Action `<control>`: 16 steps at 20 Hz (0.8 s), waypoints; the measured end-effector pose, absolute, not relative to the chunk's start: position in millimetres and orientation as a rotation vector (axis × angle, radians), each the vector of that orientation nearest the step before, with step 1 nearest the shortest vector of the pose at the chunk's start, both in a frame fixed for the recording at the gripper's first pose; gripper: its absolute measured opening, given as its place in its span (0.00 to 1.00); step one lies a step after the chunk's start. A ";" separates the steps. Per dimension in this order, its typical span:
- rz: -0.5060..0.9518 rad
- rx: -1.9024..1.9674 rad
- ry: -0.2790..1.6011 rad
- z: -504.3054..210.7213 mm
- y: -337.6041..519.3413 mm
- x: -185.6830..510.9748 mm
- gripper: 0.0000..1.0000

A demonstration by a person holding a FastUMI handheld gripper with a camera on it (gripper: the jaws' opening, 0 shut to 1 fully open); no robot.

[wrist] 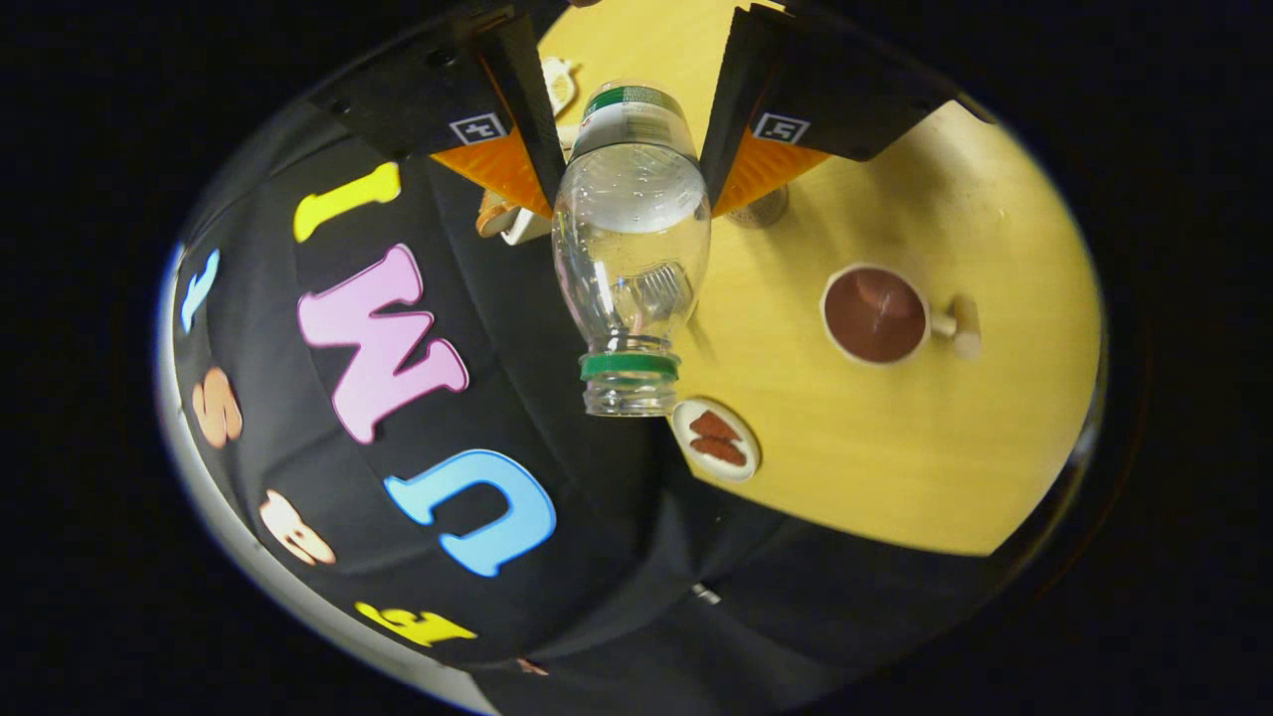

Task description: Take the bottle from table, then pour the juice into the cup, finally place the bottle on the coaster

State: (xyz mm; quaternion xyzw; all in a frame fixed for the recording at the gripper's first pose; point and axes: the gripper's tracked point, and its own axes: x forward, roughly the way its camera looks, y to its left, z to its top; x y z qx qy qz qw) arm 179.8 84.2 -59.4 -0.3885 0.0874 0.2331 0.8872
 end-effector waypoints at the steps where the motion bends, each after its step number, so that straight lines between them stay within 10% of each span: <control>1: 0.481 -0.740 0.174 -54.7 82.0 181.9 0.74; 16: 0.579 -0.071 0.250 -99.4 87.8 221.5 0.74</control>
